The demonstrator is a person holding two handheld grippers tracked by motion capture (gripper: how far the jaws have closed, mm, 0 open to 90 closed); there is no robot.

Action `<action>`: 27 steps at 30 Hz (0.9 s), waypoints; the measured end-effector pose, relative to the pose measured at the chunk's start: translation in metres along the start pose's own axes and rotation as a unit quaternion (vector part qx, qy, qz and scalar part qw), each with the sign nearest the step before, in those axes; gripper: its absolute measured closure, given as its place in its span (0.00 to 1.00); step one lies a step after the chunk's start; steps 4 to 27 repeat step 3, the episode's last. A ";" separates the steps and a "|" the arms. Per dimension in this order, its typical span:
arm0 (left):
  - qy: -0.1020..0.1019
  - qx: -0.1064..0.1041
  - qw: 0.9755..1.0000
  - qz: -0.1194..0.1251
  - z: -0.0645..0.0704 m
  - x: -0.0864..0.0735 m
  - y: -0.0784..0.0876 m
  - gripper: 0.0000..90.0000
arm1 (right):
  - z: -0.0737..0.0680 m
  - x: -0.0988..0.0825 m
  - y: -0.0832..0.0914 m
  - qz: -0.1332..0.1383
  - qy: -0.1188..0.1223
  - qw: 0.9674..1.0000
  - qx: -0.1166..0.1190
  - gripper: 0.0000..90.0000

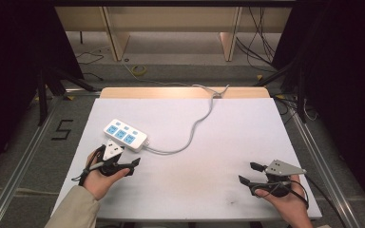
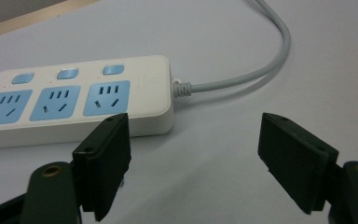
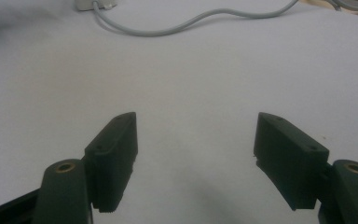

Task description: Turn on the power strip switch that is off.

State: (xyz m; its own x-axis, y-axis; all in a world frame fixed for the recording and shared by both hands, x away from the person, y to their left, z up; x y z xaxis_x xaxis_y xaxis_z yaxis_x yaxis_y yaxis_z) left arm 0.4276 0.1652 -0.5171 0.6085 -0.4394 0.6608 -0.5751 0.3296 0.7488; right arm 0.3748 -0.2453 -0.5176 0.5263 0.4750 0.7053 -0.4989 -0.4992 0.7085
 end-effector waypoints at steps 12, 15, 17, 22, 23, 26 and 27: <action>-0.004 -0.002 1.000 0.000 0.004 0.000 0.000 0.27 | 0.000 0.000 0.000 0.001 -0.001 1.000 -0.001 0.35; -0.004 -0.002 1.000 0.000 0.004 0.000 0.000 0.27 | 0.000 0.000 0.000 0.001 -0.001 1.000 -0.001 0.35; -0.004 -0.002 1.000 0.000 0.004 0.000 0.000 0.27 | 0.000 0.000 0.000 0.001 -0.001 1.000 -0.001 0.35; -0.004 -0.002 1.000 0.000 0.004 0.000 0.000 0.27 | 0.000 0.000 0.000 0.001 -0.001 1.000 -0.001 0.35; -0.004 -0.002 1.000 0.000 0.004 0.000 0.000 0.27 | 0.000 0.000 0.000 0.001 -0.001 1.000 -0.001 0.35; -0.004 -0.002 1.000 0.000 0.004 0.000 0.000 0.27 | 0.000 0.000 0.000 0.001 -0.001 1.000 -0.001 0.35; -0.004 -0.002 1.000 0.000 0.004 0.000 0.000 0.27 | 0.000 0.000 0.000 0.001 -0.001 1.000 -0.001 0.35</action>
Point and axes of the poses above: each handheld gripper's, and its own axes: y roughly backward along the jaws, x roughly out of its top, z roughly to its right, the point moved 9 cm from there along -y, roughly forward along the jaws, and after that the axes turned 14 degrees about -z, right-handed, at the moved point
